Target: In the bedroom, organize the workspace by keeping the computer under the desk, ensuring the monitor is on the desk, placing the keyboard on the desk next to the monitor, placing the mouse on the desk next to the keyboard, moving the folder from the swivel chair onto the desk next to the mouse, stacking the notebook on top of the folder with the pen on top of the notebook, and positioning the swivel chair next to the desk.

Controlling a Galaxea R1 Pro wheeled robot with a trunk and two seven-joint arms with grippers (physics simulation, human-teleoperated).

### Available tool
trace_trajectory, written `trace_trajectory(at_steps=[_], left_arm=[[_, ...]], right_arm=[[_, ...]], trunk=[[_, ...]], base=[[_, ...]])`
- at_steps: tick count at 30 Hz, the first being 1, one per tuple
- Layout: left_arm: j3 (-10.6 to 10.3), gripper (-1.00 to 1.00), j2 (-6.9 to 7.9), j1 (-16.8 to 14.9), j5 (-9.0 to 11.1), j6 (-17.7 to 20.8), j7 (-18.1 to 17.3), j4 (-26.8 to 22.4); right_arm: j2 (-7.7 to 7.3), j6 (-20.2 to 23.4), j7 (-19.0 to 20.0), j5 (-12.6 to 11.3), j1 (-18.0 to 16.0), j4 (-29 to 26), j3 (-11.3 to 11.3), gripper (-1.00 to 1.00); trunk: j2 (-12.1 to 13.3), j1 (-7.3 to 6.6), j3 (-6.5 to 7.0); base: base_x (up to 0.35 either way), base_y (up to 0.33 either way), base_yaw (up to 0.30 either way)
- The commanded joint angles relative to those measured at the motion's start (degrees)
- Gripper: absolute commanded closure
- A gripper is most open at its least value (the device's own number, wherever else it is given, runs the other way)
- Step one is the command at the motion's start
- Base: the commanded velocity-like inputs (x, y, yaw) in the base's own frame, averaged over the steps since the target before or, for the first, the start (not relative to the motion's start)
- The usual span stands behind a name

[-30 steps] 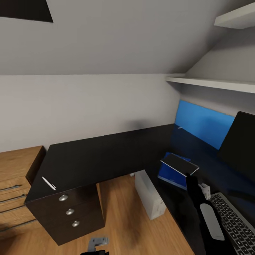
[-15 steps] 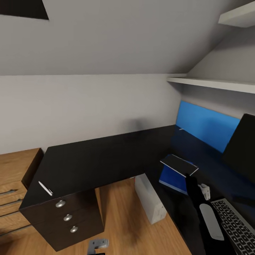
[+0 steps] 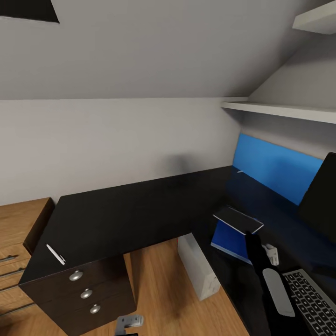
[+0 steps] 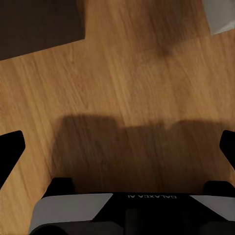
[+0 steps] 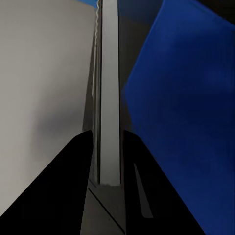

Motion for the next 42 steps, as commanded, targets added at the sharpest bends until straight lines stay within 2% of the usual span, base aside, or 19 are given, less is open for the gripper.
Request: trace_trajectory(at_steps=[1,18,19,42], left_arm=[[-0.1,-1.0,0.02,0.0,0.6,0.1,0.6,-0.1],[-0.1,-1.0,0.02,0.0,0.6,0.1,0.6,-0.1],[-0.1,-1.0,0.02,0.0,0.6,0.1,0.6,-0.1],[0.1,-1.0,0.02,0.0,0.8,0.1,0.7,0.1]], right_arm=[[0.06,0.0,-0.6,-0.5,0.0,-0.1,-0.2,1.0],[0.06,-0.9,-1.6,-0.4,-0.1,-0.2,-0.1,1.0],[0.06,-0.9,-1.6,-0.4,-0.1,-0.2,-0.1,-1.0],[0.03,-0.9,-1.4,-0.3,-0.1,-0.5,0.2,-1.0]], trunk=[[0.0,0.0,-0.06],[0.0,0.0,-0.06],[0.0,0.0,-0.06],[0.0,0.0,-0.06]], base=[[0.002,0.0,0.0],[0.0,0.0,0.0],[0.0,0.0,0.0],[0.0,0.0,0.0]])
